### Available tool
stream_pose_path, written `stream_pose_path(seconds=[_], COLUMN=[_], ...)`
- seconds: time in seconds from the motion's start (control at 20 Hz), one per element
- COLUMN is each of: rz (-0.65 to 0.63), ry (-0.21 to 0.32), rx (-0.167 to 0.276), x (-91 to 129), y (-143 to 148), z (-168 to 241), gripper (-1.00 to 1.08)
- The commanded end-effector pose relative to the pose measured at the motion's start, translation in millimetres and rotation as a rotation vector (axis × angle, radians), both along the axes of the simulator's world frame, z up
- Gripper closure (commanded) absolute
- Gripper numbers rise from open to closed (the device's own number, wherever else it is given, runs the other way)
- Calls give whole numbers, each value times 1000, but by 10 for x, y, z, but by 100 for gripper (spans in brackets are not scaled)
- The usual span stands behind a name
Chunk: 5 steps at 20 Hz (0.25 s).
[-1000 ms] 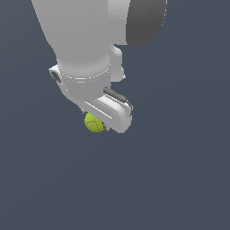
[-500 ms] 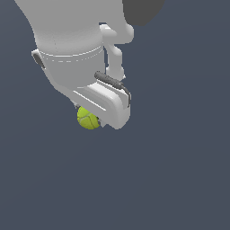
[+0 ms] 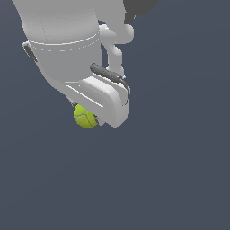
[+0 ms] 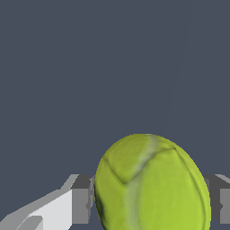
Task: Pick up the object and move it to a goal position.
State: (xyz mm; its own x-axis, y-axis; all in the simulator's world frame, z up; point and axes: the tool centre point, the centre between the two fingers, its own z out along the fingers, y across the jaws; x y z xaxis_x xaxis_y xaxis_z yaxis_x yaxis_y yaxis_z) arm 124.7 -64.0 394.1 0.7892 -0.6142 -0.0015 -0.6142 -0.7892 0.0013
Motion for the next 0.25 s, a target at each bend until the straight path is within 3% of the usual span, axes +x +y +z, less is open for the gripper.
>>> stream_pose_path(seconds=[0.0,0.2], rz=[0,0], ry=[-2,-2], rx=[0,0], x=[7,10], y=[-2,-4], z=[28,35], gripper=[108,108])
